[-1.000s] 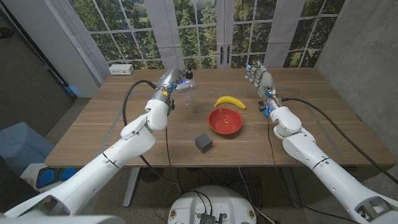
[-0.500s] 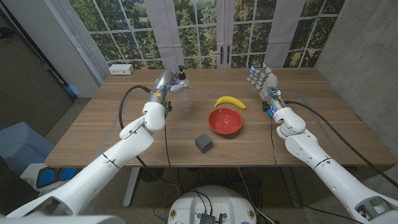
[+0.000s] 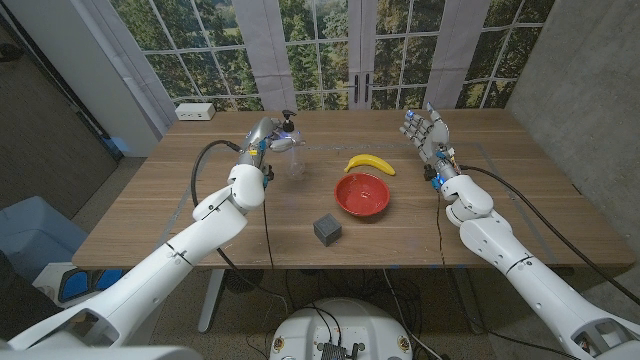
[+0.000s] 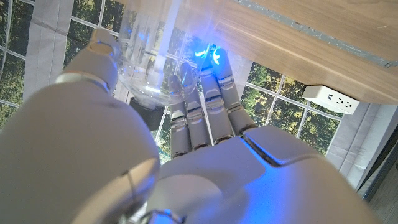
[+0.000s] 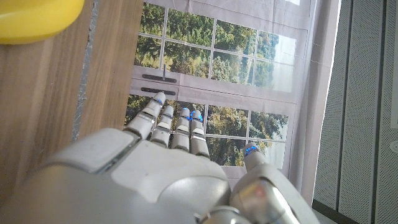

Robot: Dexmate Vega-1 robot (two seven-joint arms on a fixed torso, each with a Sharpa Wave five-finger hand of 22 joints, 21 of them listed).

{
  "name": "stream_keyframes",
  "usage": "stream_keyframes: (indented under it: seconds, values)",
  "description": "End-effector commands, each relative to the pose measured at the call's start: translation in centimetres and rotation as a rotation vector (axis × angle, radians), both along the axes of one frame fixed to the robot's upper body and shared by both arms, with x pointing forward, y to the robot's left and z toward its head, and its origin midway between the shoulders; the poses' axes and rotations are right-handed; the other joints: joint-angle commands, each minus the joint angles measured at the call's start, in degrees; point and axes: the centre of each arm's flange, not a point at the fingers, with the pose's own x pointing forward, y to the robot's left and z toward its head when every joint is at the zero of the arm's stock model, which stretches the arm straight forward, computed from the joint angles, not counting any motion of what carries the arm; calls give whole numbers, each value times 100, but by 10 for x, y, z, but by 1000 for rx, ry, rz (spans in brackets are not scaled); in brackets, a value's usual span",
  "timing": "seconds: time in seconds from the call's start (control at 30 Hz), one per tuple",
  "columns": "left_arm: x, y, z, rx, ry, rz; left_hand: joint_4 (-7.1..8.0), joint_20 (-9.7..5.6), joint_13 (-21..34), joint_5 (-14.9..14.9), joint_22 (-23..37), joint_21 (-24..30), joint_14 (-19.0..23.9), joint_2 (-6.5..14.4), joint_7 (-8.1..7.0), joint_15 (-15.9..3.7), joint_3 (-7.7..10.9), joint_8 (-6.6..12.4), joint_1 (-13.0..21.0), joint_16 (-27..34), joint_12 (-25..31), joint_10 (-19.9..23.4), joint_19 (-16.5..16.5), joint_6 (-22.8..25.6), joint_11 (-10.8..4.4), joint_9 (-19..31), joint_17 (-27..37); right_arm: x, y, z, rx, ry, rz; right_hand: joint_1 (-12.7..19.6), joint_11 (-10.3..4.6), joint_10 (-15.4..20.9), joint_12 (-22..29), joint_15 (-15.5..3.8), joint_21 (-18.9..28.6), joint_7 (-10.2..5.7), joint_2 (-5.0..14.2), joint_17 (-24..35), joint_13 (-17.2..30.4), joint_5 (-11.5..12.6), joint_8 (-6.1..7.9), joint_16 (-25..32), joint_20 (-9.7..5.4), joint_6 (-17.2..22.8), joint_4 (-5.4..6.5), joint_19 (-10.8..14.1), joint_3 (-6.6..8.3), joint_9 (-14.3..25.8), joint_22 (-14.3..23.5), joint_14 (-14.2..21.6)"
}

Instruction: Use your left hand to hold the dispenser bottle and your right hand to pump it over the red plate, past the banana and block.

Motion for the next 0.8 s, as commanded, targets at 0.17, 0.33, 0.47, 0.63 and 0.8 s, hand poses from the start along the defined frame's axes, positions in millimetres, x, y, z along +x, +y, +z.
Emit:
stream_keyframes:
  seconds: [0.17, 0.33, 0.47, 0.63, 0.8]
  values:
    - [17, 1, -10, -12, 62, 5, -43, -641, -35, 19, 17, 40, 1167, 1492, -691, -1921, 189, -17, 1486, -138, -61, 1228, -23, 619, -1194, 28, 676, 1, -3, -3, 18, 5, -8, 34, 27, 14, 9, 35, 4, -3, 217, 13, 12, -20, -2, 27, 43, -8, -19, 29, -2, 7, 16, 10]
    - [20, 2, -9, -2, 92, 6, -48, -643, -60, 20, 15, 38, 1135, 1462, -674, -1925, 193, -69, 1486, -174, -98, 1198, -44, 547, -1209, 27, 652, 1, -3, -2, 18, 1, -12, 33, 26, 10, 8, 24, 5, -1, 219, 12, 12, -20, 1, 26, 42, -4, -23, 28, -3, 7, 16, 4]
    - [22, 0, -7, 22, 164, 26, -41, -615, -95, 13, 7, 24, 1019, 1363, -668, -1933, 162, -153, 1443, -262, -187, 1060, -81, 442, -1161, 28, 600, 1, -3, -2, 22, 1, -11, 34, 29, 11, 9, 30, 4, -3, 221, 11, 13, -19, -1, 28, 41, -10, -26, 26, -3, 7, 16, 5]
    - [24, -1, -4, 43, 231, 29, 43, -547, -167, 2, -30, -205, 563, 1279, -697, -1925, 53, -435, 1171, -462, -448, 561, -281, 29, -1098, 36, 558, 1, -3, -2, 21, 5, -13, 34, 30, 7, 8, 36, 4, 1, 223, 10, 13, -19, -1, 30, 43, -13, -30, 24, -3, 7, 16, 8]
    - [20, -2, -4, 23, 191, 56, 170, -445, -194, -6, -46, -432, 130, 1344, -682, -1879, -47, -605, 724, -597, -540, 259, -367, -262, -987, 30, 580, 0, -5, -2, 23, -2, -12, 33, 39, 15, 12, 30, 6, 1, 225, 10, 13, -18, 0, 31, 42, -12, -31, 25, -3, 7, 16, 5]
